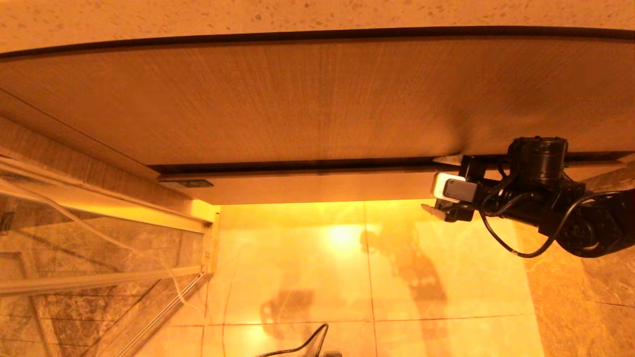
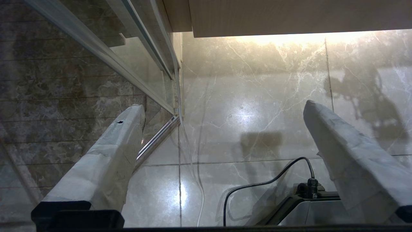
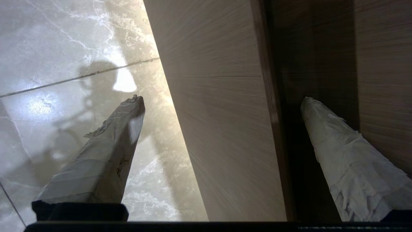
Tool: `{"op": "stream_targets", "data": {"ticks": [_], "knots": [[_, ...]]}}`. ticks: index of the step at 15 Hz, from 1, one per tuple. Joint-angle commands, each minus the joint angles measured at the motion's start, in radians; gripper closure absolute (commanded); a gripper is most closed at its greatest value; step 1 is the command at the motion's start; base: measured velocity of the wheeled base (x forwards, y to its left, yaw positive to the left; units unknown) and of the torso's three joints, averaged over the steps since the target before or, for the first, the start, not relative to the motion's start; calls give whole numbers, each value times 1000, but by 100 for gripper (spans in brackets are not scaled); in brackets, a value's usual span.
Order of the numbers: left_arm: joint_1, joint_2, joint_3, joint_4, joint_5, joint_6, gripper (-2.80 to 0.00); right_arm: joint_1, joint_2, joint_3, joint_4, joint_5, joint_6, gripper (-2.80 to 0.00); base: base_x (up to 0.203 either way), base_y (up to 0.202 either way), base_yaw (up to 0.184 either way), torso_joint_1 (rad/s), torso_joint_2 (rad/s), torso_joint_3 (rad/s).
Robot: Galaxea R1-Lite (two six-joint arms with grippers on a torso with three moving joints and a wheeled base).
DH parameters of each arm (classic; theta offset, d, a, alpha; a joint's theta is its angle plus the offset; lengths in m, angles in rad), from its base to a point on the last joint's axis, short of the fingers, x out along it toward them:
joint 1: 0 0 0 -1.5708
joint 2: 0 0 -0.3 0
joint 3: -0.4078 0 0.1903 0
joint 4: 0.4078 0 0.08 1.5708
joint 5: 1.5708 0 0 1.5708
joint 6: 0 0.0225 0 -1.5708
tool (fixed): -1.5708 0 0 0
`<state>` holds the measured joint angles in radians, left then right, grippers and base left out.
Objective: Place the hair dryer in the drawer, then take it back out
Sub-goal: Pull open the drawer
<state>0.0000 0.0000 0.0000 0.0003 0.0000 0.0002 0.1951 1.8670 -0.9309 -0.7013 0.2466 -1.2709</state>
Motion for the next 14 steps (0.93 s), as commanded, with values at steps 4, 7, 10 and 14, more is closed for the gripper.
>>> {"op": "stream_targets", "data": {"ticks": [4,7,10,14], "knots": [[0,0,0,0,0,0,-280,-3,18,17,4,2,-10,-280,0,0,0,0,0,0],[0,0,0,0,0,0,-280,-11,8,52,25,-2,-17,-280,0,0,0,0,0,0],[0,0,0,0,0,0,-280,-27,-15,62,144,-1,-38,-280,0,0,0,0,0,0],[0,0,0,0,0,0,-280,-61,-57,67,332,-5,-105,-280,0,0,0,0,0,0]]}}
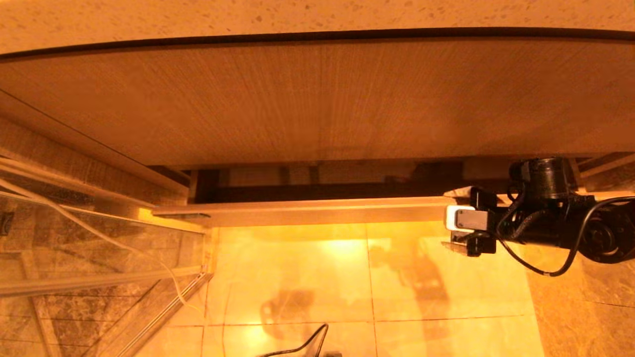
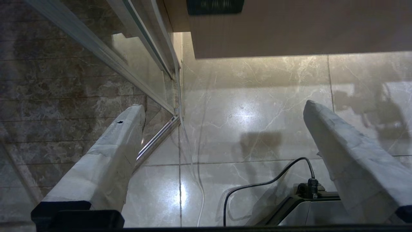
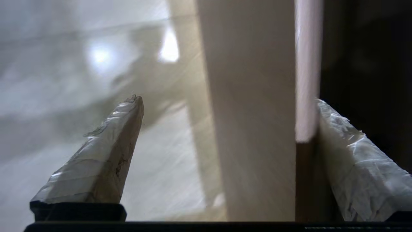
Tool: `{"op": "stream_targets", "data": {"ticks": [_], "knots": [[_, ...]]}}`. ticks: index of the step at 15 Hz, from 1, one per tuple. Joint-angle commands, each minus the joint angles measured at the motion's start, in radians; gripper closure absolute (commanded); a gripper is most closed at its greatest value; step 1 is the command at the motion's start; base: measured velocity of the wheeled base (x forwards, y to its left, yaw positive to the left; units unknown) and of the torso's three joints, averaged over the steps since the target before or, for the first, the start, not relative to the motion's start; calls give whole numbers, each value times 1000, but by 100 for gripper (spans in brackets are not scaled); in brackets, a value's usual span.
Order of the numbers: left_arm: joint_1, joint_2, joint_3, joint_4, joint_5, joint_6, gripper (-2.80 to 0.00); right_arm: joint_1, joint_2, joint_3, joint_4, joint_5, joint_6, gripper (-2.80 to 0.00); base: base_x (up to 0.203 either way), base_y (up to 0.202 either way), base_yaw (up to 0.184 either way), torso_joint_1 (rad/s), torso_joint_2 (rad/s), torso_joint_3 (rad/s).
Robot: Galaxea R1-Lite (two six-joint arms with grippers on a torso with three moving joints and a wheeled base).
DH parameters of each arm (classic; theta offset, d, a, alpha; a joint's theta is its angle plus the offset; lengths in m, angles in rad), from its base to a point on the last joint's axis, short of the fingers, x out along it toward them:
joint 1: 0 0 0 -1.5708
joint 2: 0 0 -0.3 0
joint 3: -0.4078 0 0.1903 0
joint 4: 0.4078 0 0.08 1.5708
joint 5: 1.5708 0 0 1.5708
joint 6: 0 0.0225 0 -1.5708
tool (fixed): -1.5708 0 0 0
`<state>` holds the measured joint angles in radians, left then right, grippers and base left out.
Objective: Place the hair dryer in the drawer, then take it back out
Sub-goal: Pull open the drawer
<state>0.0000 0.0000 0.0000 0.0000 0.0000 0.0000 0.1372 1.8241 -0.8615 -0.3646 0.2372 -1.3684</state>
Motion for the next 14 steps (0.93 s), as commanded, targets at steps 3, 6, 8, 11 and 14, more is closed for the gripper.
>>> {"op": "stream_targets", "data": {"ticks": [3,6,8,11,14], "knots": [[0,0,0,0,0,0,-280,-13,-84,-97,299,-11,-29,-280,0,0,0,0,0,0],[0,0,0,0,0,0,-280,-62,-201,-333,885,-14,-131,-280,0,0,0,0,0,0],[0,0,0,0,0,0,-280,-90,-317,-474,1174,-14,-186,-280,0,0,0,0,0,0],[0,0,0,0,0,0,-280,-103,-477,-476,1230,-17,-205,-280,0,0,0,0,0,0],[0,0,0,0,0,0,-280,-133,-583,-448,1240,-19,-207,-280,0,0,0,0,0,0]]}}
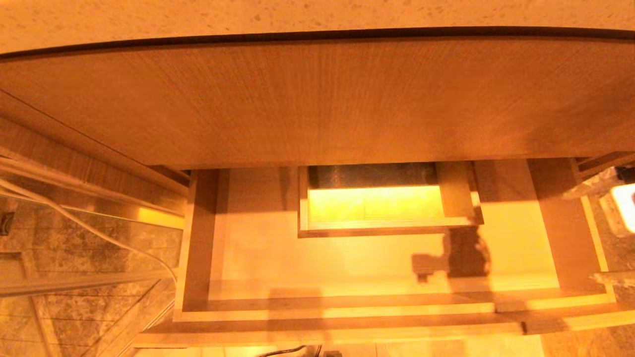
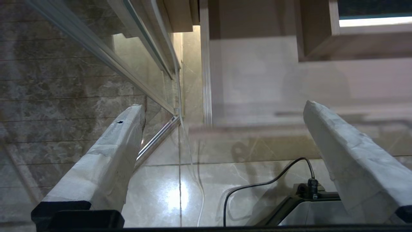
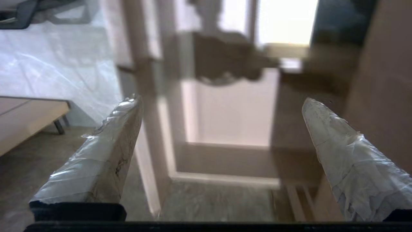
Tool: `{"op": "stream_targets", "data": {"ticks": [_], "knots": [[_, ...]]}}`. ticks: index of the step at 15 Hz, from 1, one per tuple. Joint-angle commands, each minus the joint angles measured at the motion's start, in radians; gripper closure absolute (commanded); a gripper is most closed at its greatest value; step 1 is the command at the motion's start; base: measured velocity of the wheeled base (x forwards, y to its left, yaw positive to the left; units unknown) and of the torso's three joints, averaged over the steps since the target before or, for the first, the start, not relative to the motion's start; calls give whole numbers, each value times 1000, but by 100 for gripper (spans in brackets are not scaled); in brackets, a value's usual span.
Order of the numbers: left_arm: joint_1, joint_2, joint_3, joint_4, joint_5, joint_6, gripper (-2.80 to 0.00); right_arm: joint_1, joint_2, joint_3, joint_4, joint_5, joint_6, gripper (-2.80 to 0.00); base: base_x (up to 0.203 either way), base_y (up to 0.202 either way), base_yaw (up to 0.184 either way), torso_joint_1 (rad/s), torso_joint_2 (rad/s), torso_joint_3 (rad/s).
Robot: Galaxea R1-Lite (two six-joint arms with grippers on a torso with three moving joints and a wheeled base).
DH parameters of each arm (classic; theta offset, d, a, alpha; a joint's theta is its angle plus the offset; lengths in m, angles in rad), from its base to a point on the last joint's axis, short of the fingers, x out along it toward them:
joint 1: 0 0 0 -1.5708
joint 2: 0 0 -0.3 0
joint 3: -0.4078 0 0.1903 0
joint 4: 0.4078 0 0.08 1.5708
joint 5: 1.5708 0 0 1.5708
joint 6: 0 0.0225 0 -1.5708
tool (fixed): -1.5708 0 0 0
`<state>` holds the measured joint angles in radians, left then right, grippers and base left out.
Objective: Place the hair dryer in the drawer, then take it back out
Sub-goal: Pull open the drawer, then pick up the hairdryer
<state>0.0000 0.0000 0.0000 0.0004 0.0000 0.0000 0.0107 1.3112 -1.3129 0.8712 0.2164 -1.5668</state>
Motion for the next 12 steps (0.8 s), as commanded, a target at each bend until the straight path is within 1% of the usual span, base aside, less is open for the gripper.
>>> {"op": "stream_targets", "data": {"ticks": [1,5,11,12], "knots": [[0,0,0,0,0,0,-280,-10,-99,9,7,1,-10,-280,0,0,0,0,0,0],[0,0,0,0,0,0,-280,-19,-203,14,59,-26,-15,-280,0,0,0,0,0,0],[0,0,0,0,0,1,-280,-19,-321,40,101,-26,13,-280,0,0,0,0,0,0],[0,0,0,0,0,0,-280,-18,-336,33,107,-27,25,0,0,0,0,0,0,0]]}}
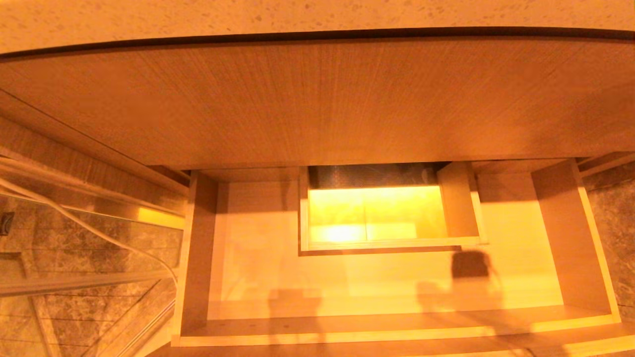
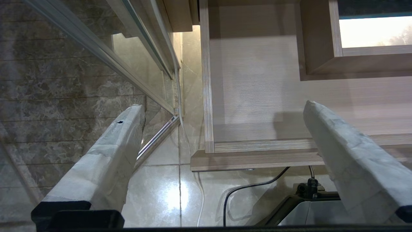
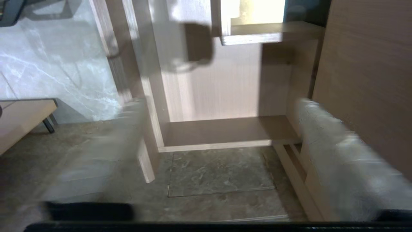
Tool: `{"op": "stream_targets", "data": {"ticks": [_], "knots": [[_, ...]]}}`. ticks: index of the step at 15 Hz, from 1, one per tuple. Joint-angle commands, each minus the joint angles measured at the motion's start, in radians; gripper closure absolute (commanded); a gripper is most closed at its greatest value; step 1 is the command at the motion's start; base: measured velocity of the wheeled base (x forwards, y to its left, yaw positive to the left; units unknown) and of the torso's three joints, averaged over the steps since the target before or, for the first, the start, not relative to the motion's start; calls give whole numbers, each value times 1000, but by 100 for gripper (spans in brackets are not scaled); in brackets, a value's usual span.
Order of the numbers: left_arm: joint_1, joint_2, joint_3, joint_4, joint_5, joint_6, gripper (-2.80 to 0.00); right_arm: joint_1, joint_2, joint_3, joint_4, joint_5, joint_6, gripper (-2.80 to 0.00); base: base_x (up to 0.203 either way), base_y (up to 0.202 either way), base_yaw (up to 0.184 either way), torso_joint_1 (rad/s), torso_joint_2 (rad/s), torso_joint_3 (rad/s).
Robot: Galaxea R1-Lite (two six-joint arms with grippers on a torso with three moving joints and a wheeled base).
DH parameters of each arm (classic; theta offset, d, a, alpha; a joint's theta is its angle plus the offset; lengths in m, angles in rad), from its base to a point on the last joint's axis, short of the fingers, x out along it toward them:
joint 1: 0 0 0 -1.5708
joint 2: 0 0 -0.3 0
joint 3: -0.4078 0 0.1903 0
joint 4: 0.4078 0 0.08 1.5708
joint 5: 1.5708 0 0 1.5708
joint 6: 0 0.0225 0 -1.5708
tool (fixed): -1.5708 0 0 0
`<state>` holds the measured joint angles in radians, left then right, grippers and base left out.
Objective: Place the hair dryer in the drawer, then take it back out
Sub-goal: Pick up the hairdryer
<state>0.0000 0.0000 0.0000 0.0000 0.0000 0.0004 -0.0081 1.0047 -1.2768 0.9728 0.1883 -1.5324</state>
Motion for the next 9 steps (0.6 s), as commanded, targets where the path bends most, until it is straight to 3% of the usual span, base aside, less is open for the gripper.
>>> {"op": "stream_targets", "data": {"ticks": [1,9], "knots": [[0,0,0,0,0,0,-280,0,-42,-3,6,3,-3,0,0,0,0,0,0,0],[0,0,0,0,0,0,-280,0,-239,-30,7,3,101,0,0,0,0,0,0,0]]}}
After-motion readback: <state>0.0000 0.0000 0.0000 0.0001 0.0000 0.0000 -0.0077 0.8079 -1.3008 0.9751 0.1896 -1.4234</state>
